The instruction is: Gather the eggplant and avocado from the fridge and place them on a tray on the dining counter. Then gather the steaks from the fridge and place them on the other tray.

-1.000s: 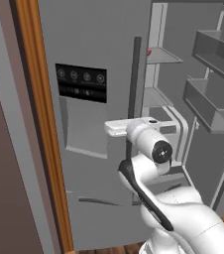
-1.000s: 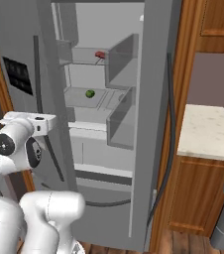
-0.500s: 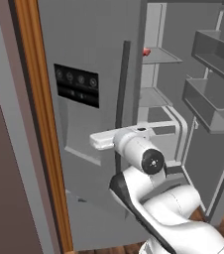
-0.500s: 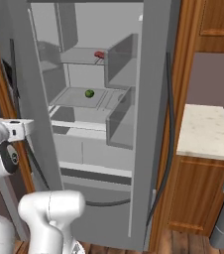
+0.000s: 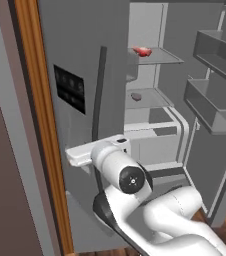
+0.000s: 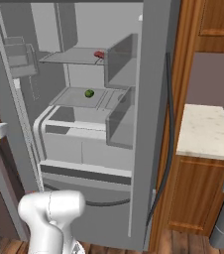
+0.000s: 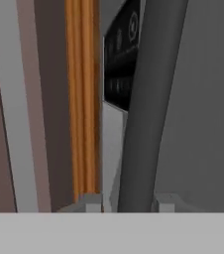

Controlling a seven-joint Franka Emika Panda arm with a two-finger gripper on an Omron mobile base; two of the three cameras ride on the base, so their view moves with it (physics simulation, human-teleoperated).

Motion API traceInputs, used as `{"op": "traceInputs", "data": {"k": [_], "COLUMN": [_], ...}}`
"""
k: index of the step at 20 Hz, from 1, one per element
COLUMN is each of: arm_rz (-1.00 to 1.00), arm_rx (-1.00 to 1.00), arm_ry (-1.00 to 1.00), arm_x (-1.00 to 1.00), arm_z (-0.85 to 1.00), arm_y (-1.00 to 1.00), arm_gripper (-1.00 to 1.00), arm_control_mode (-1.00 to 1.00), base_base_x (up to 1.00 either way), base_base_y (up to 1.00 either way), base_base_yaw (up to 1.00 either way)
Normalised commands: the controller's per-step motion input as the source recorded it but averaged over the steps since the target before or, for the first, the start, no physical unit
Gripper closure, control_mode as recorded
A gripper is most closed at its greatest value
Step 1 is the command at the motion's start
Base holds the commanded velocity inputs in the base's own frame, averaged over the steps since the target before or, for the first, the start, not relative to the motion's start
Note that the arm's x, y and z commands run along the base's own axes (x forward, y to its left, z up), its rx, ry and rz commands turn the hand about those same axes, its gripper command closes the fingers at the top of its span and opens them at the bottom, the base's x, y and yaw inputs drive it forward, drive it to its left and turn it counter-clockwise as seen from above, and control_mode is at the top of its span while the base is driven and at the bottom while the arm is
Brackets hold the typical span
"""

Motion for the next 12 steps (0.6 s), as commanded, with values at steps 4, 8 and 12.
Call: {"op": "traceInputs", "data": {"k": [4,8,12], "arm_rz": [0.05,0.04,0.01], "arm_rx": [-0.03,-0.03,-0.01], "arm_ry": [0.00,0.00,0.00], "arm_x": [-0.27,-0.25,-0.12], "arm_z": [0.00,0.00,0.00], "arm_y": [0.62,0.56,0.41], "arm_gripper": [1.00,1.00,1.00], "arm_control_mode": [-1.00,-1.00,-1.00], "base_base_x": [0.00,0.00,0.00], "base_base_y": [0.00,0.00,0.00], "base_base_yaw": [0.00,0.00,0.00]}}
